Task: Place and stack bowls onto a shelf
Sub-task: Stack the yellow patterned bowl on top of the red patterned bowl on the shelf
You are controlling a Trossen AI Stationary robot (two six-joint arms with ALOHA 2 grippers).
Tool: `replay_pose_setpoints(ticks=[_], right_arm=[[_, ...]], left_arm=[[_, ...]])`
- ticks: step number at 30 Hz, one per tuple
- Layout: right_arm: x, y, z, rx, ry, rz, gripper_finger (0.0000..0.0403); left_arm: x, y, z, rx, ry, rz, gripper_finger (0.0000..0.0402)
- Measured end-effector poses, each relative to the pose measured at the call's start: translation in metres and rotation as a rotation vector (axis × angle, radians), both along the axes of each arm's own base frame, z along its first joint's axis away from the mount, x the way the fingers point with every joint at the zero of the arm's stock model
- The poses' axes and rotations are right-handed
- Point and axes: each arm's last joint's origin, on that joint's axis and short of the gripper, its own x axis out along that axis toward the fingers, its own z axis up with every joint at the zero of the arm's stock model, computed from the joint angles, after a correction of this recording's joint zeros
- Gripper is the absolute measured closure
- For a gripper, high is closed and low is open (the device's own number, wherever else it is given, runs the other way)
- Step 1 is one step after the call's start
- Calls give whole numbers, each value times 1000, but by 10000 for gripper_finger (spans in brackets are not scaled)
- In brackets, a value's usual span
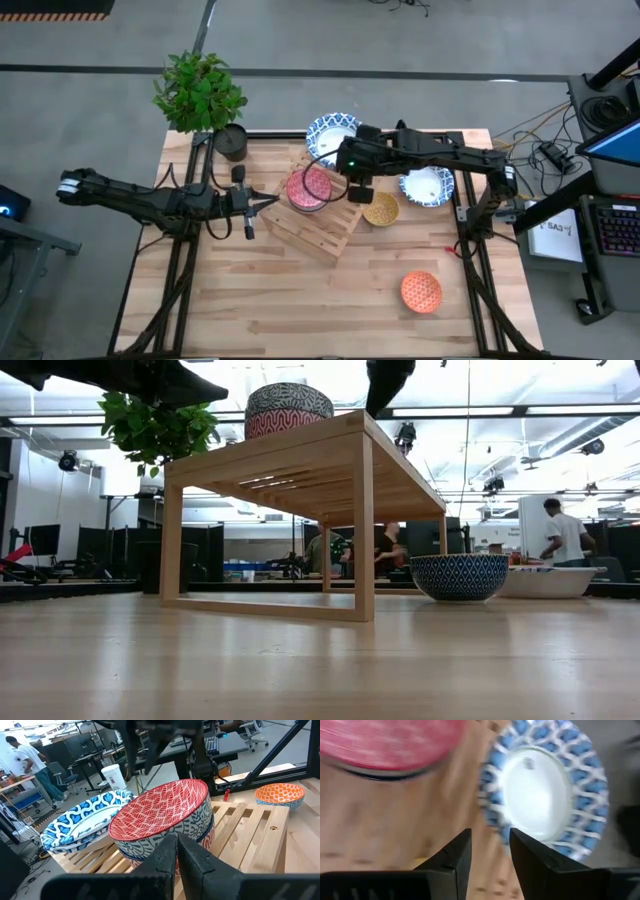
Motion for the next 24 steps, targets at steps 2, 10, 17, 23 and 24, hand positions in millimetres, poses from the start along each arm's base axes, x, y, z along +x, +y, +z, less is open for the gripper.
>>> replay_pose_setpoints(ticks=[2,10,17,23,24], right_arm=[[-5,4,7,64,-64,13,284],[-33,31,6,127,-245,8,296],[-56,75,-45,192,-345,-18,303],[-72,107,-94,166,-412,-125,300],[-73,110,-102,170,-418,-141,300]], left_arm=[[0,0,0,0,3,0,402],[1,0,-2,2,14,0,402],[1,0,-1,2,11,0,402],[1,0,-1,2,11,0,402],[1,0,-1,1,10,0,402]])
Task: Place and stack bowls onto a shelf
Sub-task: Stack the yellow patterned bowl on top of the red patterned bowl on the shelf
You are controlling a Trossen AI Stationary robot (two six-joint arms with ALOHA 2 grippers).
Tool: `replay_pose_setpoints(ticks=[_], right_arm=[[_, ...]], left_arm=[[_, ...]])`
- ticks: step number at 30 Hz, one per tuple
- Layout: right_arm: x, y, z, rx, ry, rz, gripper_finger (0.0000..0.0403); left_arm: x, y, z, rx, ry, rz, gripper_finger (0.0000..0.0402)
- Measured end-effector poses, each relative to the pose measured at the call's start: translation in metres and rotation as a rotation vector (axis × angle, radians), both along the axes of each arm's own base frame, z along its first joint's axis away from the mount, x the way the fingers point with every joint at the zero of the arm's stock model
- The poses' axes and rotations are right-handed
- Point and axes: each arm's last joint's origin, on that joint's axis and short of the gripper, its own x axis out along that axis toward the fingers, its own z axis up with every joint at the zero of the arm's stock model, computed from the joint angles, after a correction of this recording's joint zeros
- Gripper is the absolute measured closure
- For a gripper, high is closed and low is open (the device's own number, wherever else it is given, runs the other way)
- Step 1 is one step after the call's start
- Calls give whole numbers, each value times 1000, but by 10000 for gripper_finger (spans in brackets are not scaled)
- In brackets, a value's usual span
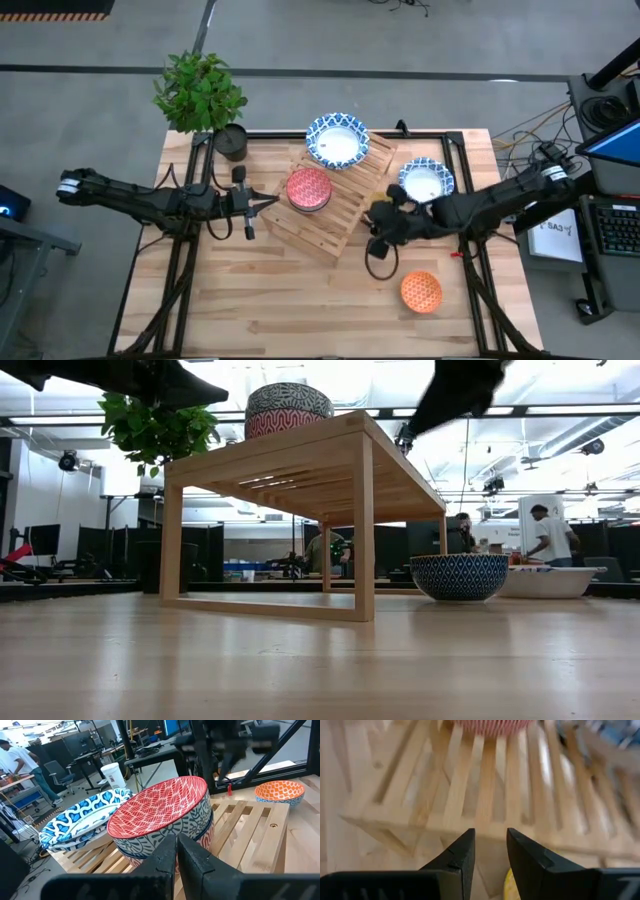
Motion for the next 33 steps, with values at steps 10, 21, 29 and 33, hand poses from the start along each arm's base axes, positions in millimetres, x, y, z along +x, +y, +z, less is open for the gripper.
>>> replay_pose_setpoints(ticks=[10,21,29,33], right_arm=[[-12,2,-46,77,56,-99,252],[-23,-1,-91,7,226,-84,222],[-16,-1,-115,-34,312,-94,224],[-12,-3,-125,-70,343,-114,225]], left_arm=[[0,0,1,-2,-15,0,402],[0,0,1,-2,-14,0,402],[0,0,1,-2,-13,0,402],[0,0,1,-2,-13,0,402]])
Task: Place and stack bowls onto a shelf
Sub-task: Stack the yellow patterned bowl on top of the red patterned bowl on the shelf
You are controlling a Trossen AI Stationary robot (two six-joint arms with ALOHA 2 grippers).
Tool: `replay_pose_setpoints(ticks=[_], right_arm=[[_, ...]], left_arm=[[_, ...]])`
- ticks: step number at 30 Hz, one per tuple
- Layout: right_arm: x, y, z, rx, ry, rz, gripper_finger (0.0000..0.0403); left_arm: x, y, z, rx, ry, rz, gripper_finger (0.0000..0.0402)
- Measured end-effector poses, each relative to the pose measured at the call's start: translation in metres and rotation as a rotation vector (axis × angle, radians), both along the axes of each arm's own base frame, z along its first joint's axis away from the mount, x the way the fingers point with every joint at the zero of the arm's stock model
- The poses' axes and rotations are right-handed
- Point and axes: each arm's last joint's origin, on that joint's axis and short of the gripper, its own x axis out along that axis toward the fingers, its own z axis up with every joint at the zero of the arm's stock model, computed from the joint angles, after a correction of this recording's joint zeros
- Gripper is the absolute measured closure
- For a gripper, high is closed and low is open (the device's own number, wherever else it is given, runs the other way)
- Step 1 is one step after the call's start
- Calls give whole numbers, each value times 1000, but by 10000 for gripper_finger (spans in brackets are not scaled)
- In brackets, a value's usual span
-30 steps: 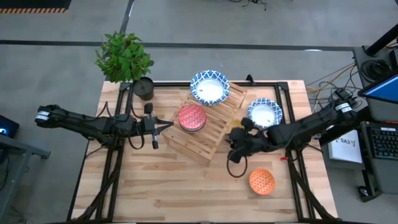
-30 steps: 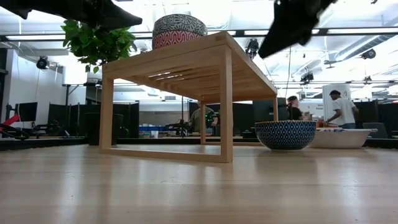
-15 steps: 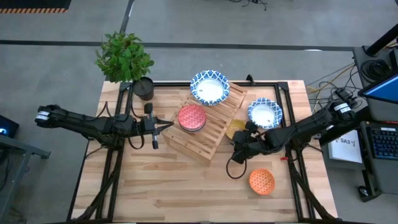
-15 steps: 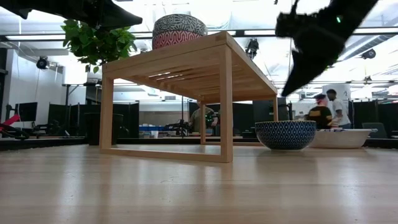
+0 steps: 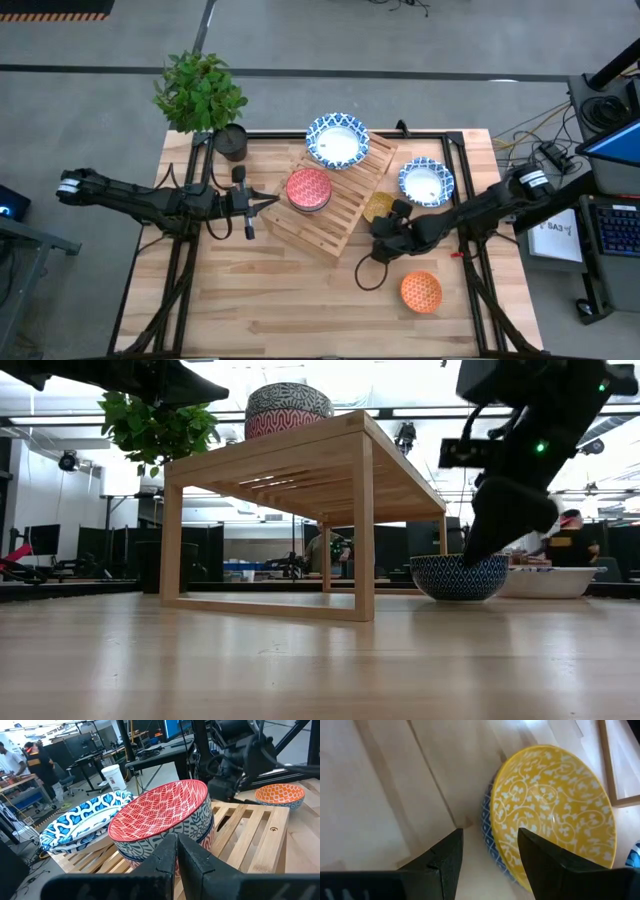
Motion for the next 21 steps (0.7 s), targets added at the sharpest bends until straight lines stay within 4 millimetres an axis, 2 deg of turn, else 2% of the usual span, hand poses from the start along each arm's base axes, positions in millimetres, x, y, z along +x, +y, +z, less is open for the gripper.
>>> replay_pose_setpoints(ticks=[11,16,21], right_arm=[[5,-3,-10,-25,23,-19,243],[5,-3,-10,-24,21,-19,276],[5,-3,-10,-20,22,-17,327]], left_arm=[[0,0,0,0,0,0,402],[0,0,0,0,-1,0,402],[0,0,0,0,-1,0,402]])
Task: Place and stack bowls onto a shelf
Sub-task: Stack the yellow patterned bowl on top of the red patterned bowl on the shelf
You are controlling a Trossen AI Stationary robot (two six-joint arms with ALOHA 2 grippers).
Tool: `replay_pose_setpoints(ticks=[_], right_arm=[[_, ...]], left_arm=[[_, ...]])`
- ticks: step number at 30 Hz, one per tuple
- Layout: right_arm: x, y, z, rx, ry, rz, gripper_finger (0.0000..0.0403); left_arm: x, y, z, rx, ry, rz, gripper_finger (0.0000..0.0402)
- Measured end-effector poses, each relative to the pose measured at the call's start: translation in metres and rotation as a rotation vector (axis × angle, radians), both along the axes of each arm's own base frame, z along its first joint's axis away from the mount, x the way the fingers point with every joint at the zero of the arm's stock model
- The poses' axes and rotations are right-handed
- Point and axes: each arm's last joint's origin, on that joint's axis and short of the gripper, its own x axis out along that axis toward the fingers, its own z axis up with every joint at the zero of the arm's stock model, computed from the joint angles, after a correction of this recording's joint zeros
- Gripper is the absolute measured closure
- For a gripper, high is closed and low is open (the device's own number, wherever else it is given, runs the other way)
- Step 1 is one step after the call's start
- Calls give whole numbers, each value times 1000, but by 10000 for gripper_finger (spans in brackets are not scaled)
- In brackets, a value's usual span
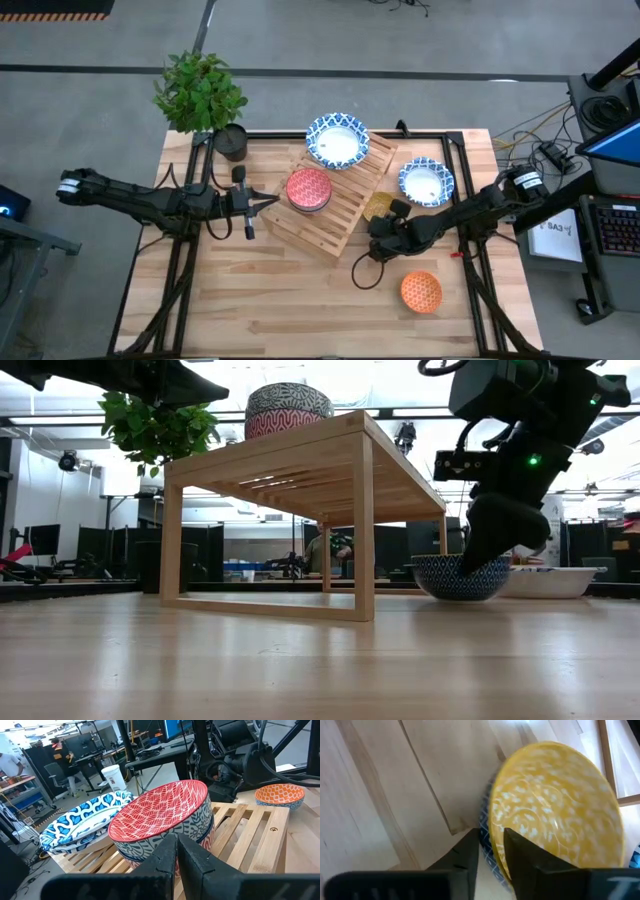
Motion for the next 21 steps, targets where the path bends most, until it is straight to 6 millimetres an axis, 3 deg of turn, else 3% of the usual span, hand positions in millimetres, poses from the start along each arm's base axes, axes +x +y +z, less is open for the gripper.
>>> replay_pose_setpoints(ticks=[6,14,21], right_arm=[[-1,1,-1,35,19,14,385],[6,3,7,52,-2,29,388],[13,7,34,41,43,24,389]], left_arm=[[0,0,0,0,0,0,402],[0,0,0,0,0,0,402],[0,0,0,0,0,0,402]])
